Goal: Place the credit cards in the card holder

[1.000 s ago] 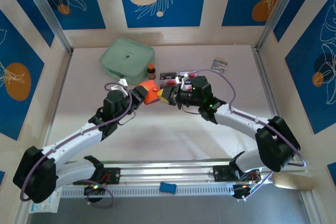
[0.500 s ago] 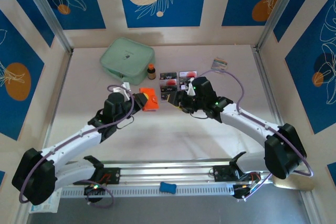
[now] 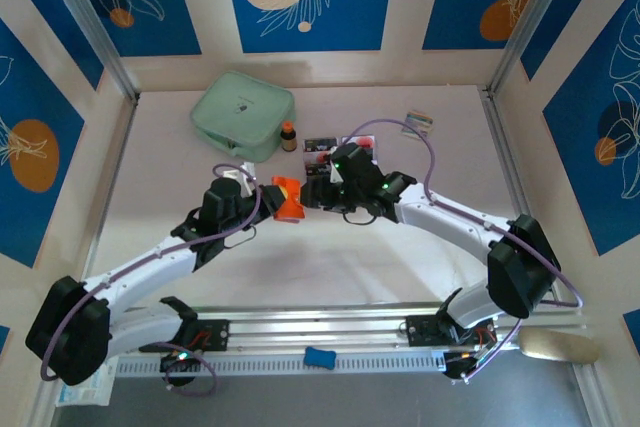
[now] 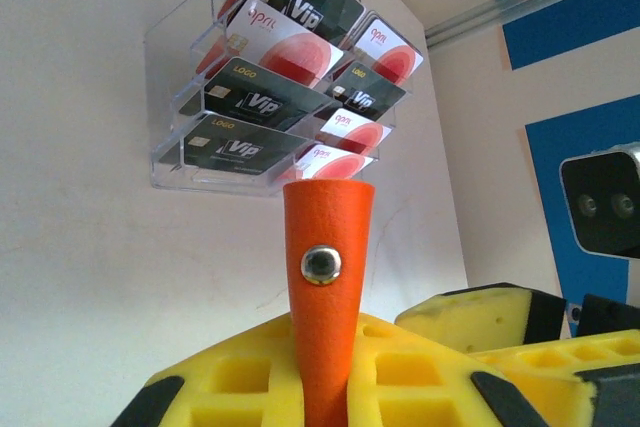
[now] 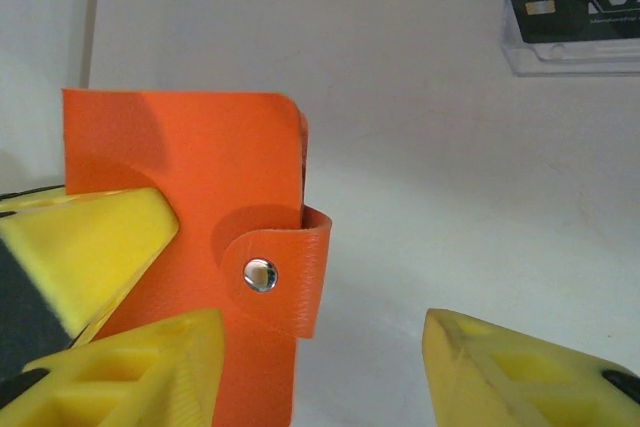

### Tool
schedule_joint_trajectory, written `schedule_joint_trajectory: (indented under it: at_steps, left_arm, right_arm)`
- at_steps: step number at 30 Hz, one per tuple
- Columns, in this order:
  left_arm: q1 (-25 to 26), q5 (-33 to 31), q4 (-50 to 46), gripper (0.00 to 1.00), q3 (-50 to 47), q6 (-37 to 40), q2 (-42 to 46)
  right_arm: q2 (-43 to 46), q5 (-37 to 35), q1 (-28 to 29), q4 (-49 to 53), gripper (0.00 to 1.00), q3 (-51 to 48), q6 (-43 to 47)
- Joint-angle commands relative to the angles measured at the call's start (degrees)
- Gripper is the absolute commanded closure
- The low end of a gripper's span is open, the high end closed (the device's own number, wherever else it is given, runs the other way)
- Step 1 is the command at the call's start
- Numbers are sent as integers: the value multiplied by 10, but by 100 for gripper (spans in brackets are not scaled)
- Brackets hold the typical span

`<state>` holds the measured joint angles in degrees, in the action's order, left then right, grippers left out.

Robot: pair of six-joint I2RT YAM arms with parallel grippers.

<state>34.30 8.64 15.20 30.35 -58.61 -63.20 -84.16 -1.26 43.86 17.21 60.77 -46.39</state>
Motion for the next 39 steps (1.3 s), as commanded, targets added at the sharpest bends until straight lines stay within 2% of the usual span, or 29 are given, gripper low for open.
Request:
schedule_joint_trajectory:
  at_steps: [1, 17, 31, 34, 39]
  left_arm:
    - [5, 14, 33, 100, -2, -12, -3]
    - [6, 14, 44, 100, -7, -24, -6]
    - [6, 15, 53, 100, -9, -25, -16]
    - [7, 16, 55, 100, -8, -27, -17]
    - [7, 20, 53, 100, -6, -30, -10]
  right_arm:
    - [-12, -12, 9, -2, 45, 23, 12]
    - [-81, -32, 36, -21, 45, 59, 6]
    - [-62, -75, 58, -29, 46, 47, 9]
    - [-78, -97, 58, -8, 48, 55, 13]
    - [-105, -200, 60, 49, 52, 60, 13]
